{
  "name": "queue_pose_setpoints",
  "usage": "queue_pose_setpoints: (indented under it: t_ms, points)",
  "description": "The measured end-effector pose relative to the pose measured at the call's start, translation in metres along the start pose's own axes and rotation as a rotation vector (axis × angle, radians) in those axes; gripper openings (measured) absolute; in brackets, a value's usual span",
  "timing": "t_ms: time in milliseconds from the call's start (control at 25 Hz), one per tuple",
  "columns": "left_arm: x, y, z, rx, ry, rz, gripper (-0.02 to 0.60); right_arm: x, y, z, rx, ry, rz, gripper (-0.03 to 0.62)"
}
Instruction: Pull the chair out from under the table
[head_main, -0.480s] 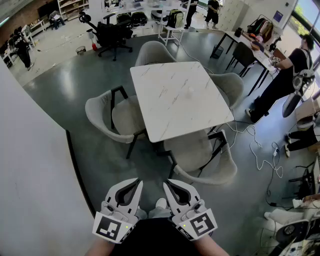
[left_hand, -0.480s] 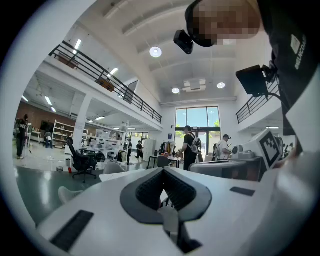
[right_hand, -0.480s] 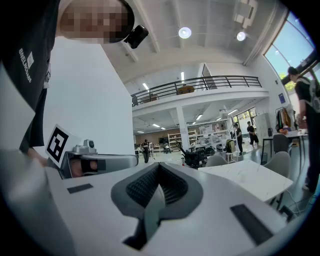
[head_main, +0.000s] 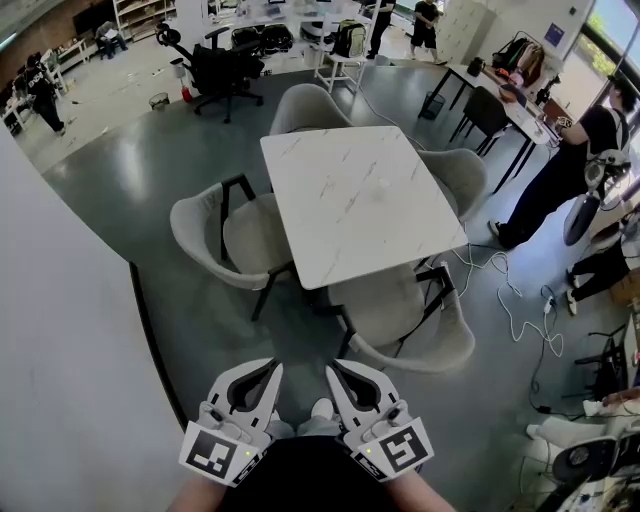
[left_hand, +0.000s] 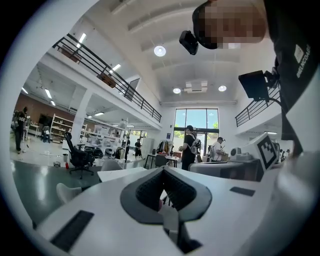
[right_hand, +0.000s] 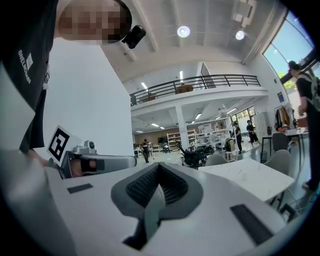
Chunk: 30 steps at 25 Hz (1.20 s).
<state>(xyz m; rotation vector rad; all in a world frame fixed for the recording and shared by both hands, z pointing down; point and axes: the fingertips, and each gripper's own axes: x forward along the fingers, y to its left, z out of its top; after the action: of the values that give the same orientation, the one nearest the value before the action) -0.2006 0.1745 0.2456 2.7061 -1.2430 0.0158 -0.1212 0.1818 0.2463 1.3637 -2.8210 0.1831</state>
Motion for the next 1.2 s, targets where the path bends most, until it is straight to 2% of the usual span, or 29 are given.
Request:
queue_pose_setpoints:
  t_ms: [200, 600, 920, 1200]
  points:
    - [-0.013, 0.013, -0.002, 0.018, 0.017, -0.012, 0.003, 0.004, 0.007, 0.001, 0.060, -0.023, -0.012, 0.014]
    - [-0.030, 0.049, -0.026, -0.074, 0.079, -0.017, 0.004, 0.023, 0.015, -0.020, 0.107, 0.007, -0.062, 0.014]
    - [0.011, 0.063, -0.030, -0.071, 0.073, 0.014, 0.004, 0.047, -0.027, -0.025, 0.139, -0.002, -0.036, 0.014]
    - [0.076, 0.078, -0.030, -0.064, 0.085, 0.057, 0.005, 0.076, -0.089, -0.021, 0.150, 0.000, 0.004, 0.015]
